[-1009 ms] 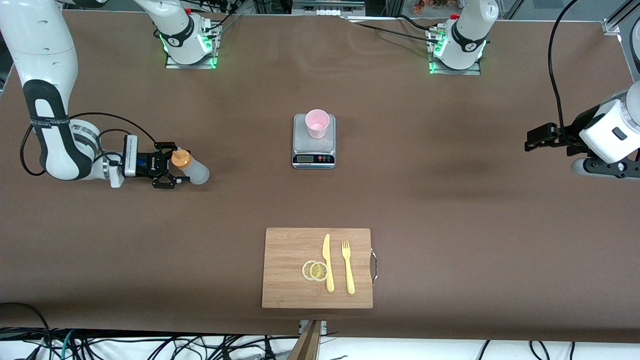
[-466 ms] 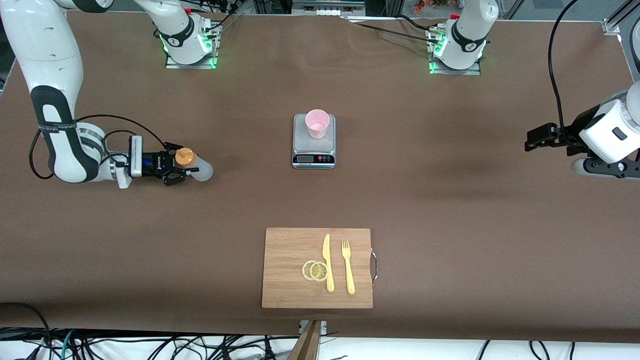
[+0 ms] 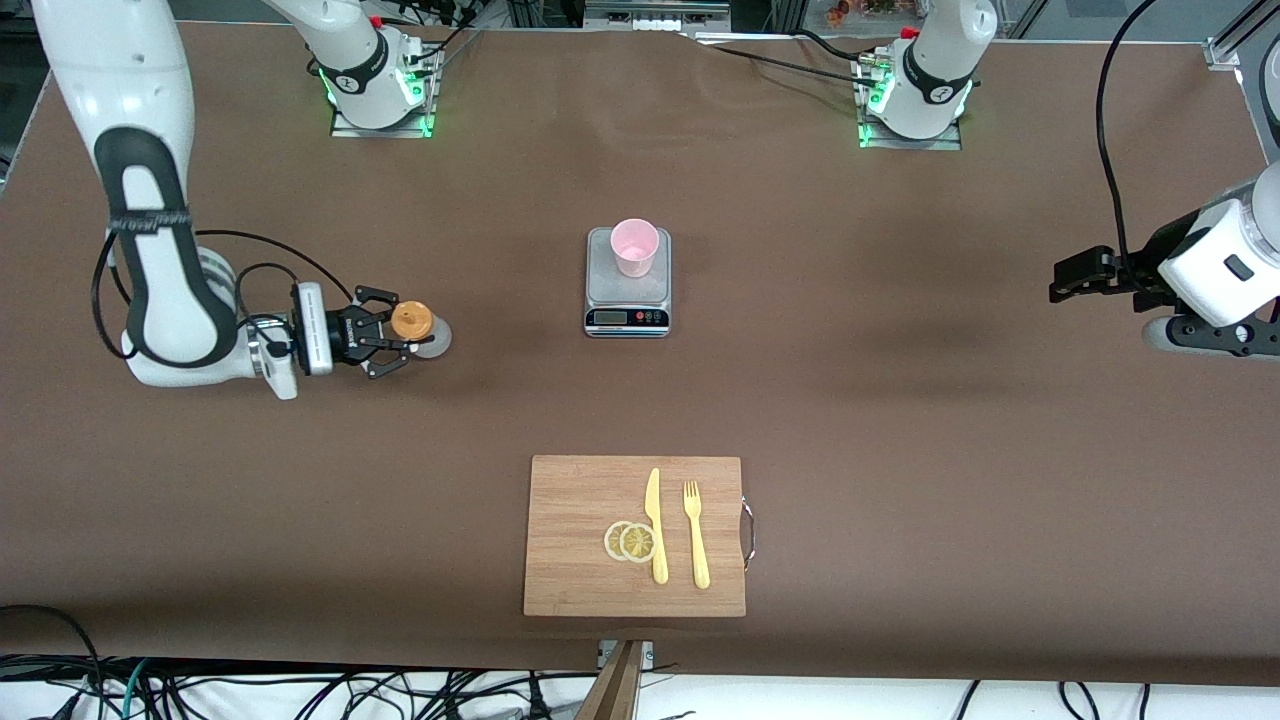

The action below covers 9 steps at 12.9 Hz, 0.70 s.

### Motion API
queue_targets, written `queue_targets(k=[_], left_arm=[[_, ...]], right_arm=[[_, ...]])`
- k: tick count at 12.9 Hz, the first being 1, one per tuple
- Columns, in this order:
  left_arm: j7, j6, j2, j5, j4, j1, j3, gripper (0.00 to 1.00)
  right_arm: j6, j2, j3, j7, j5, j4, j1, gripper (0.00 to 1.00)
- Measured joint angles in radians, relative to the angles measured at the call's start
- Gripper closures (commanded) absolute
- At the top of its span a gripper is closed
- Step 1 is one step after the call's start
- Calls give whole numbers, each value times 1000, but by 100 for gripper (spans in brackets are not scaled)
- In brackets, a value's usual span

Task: Add sauce to pink cup with both arms
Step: 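Lift the bottle and carry it over the pink cup with the right gripper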

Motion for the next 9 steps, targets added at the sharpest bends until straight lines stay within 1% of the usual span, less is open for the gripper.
queue_targets(k=[2, 3, 5, 8, 9], left_arm=[[0, 0, 0, 0, 0, 0, 0, 0], [0, 0, 0, 0, 0, 0, 0, 0], [0, 0, 0, 0, 0, 0, 0, 0], [0, 0, 0, 0, 0, 0, 0, 0], [0, 0, 0, 0, 0, 0, 0, 0]], right_arm=[[40, -88, 2, 195, -149, 10, 107, 87], [51, -110, 3, 277, -240, 22, 162, 87], [78, -131, 4, 441, -398, 45, 265, 87], [114, -136, 5, 654, -560, 58, 373, 87], [133, -139, 5, 738, -637, 61, 415, 87]])
